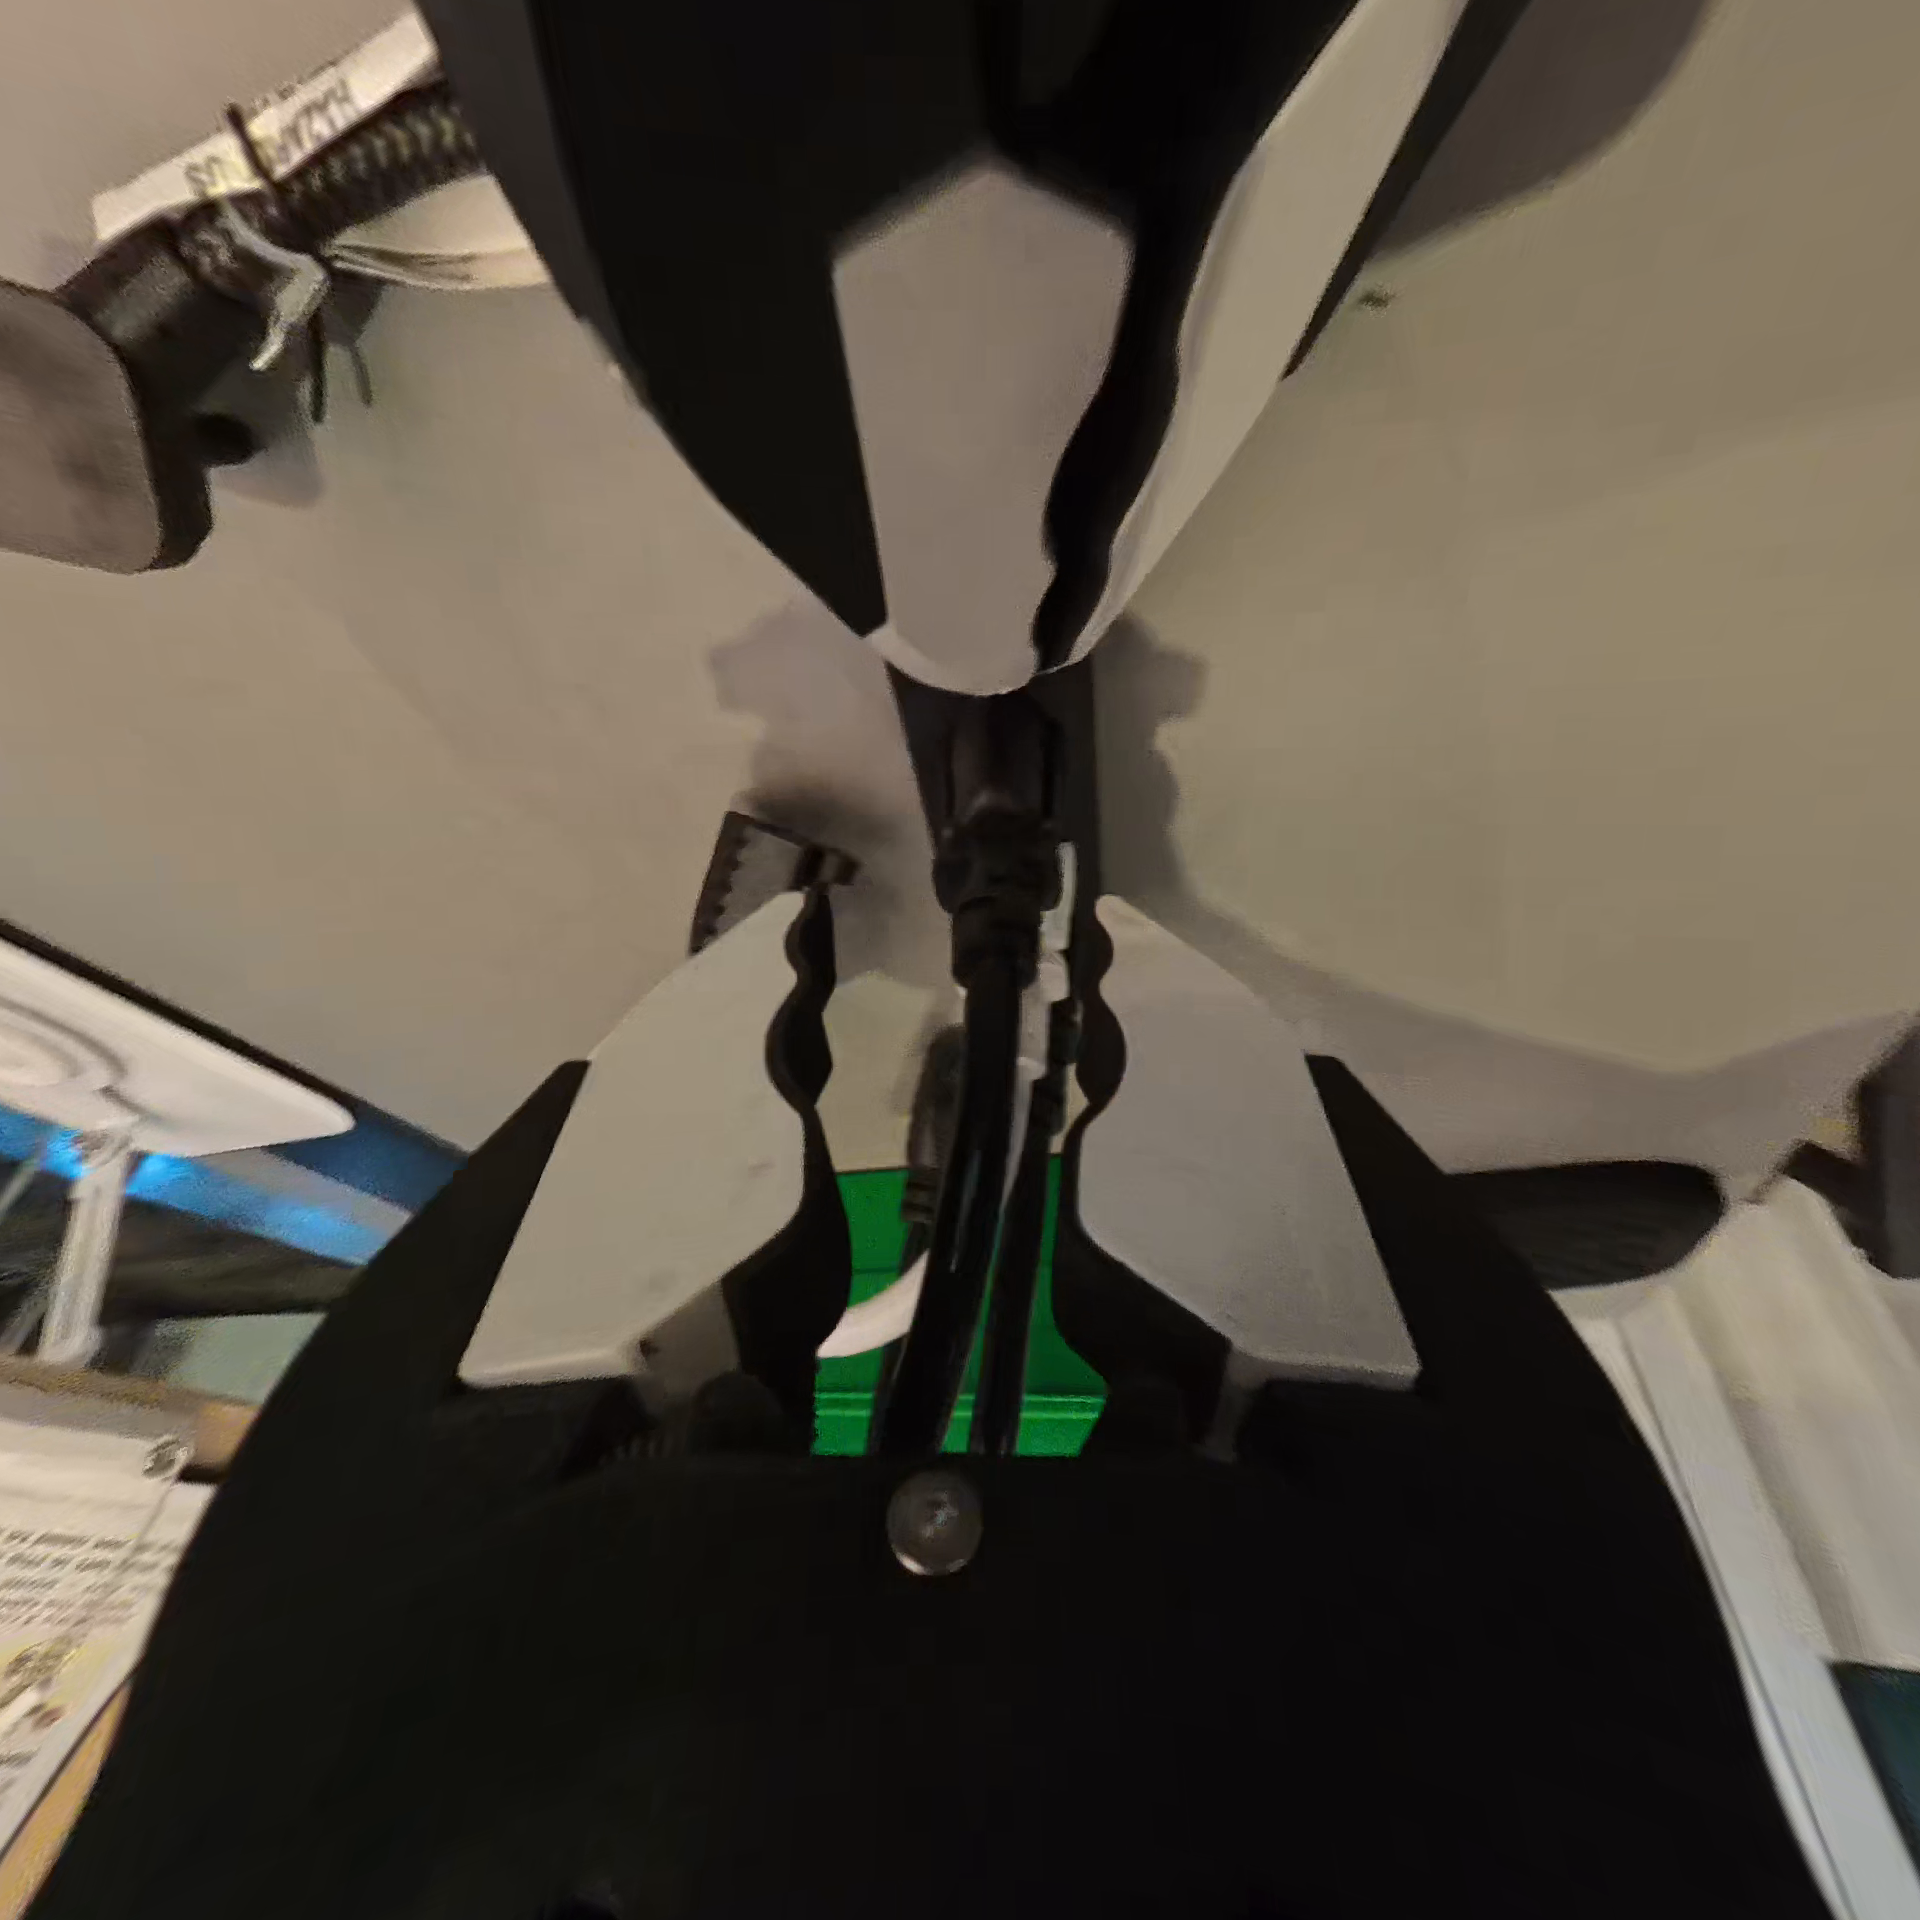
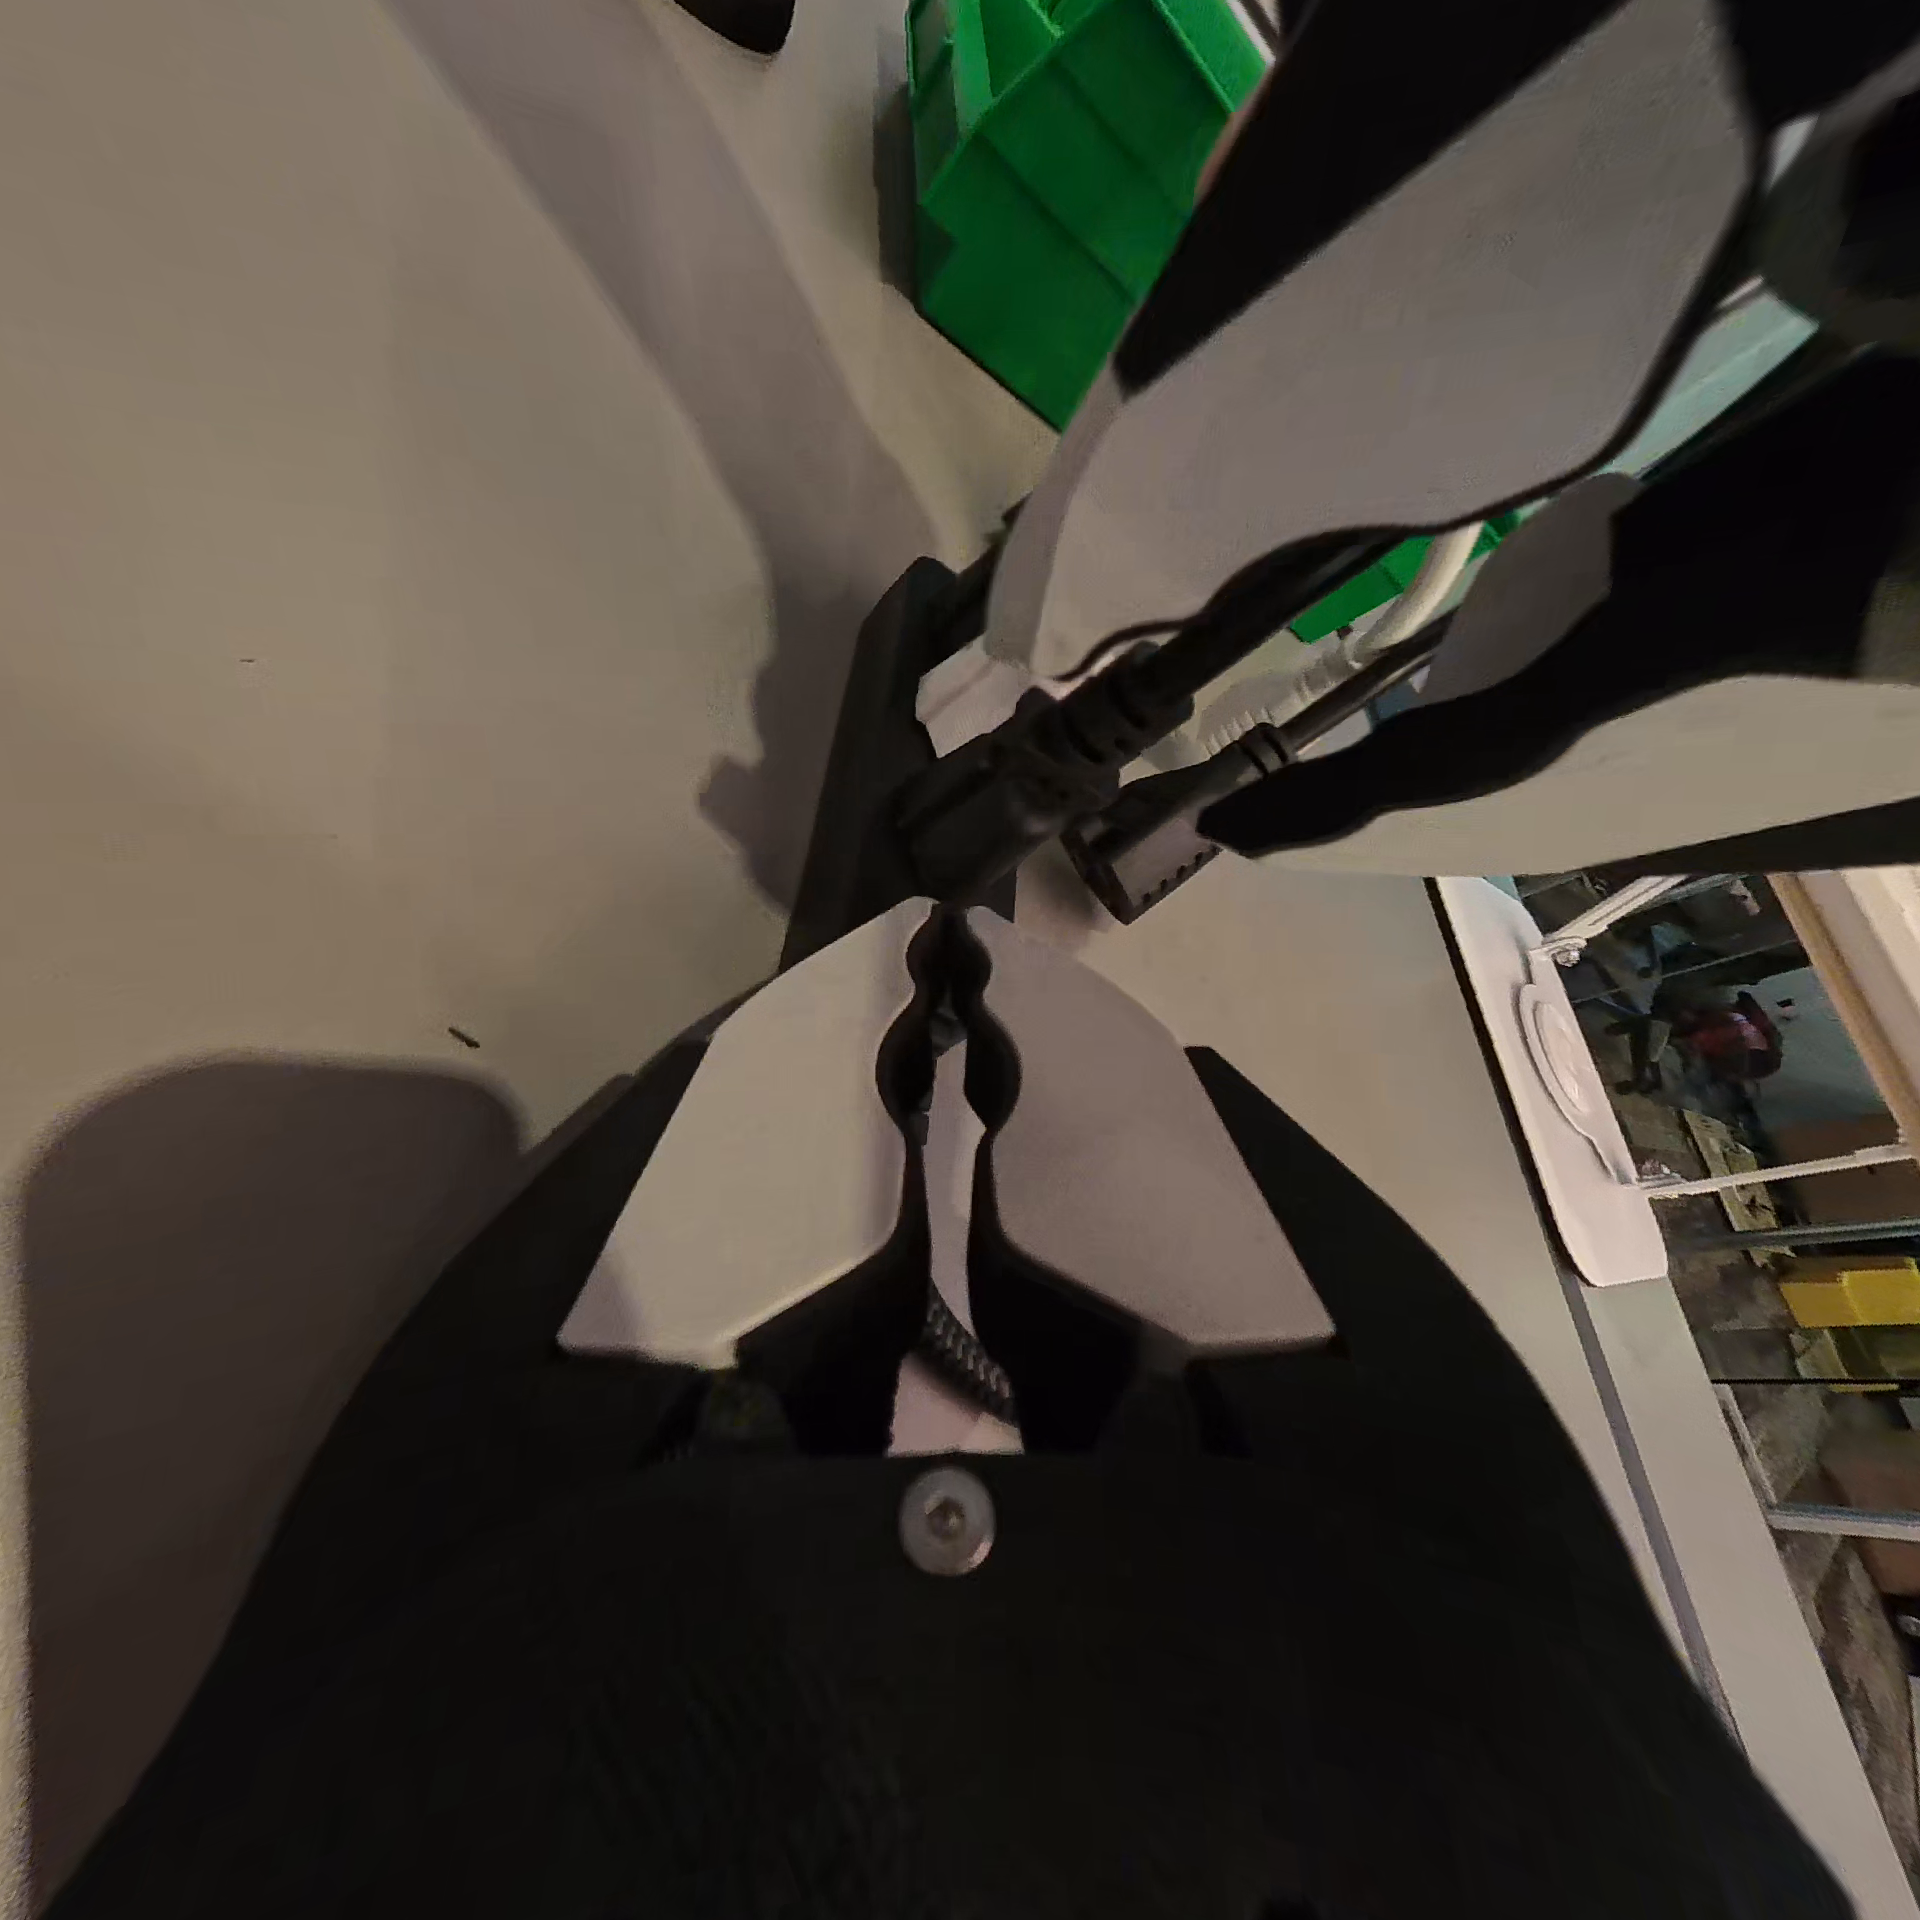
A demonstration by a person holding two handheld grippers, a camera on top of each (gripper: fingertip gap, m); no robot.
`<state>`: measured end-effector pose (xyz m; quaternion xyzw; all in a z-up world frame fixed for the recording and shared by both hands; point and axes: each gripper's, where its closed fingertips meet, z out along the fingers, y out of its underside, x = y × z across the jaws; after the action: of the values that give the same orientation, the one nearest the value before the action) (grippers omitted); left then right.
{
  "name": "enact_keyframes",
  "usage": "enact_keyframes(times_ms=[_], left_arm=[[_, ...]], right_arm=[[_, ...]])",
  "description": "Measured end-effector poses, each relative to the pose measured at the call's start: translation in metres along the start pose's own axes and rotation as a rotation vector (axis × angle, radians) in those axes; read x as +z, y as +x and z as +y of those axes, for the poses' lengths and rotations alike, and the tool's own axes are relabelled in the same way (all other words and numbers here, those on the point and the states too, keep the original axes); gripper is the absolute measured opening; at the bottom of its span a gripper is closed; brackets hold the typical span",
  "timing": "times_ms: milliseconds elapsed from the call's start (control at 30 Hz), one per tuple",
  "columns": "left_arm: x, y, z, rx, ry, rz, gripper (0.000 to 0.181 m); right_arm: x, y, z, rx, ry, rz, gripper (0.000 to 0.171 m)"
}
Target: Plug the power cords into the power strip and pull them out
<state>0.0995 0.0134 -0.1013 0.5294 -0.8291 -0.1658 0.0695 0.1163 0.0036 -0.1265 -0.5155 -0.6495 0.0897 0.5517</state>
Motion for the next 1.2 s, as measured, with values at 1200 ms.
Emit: enact_keyframes(times_ms=[1200], left_arm=[[0.037,0.013,-0.006,-0.102,0.123,-0.046,0.035]], right_arm=[[0.005,-0.002,-0.002,0.064,-0.066,0.035,0.003]])
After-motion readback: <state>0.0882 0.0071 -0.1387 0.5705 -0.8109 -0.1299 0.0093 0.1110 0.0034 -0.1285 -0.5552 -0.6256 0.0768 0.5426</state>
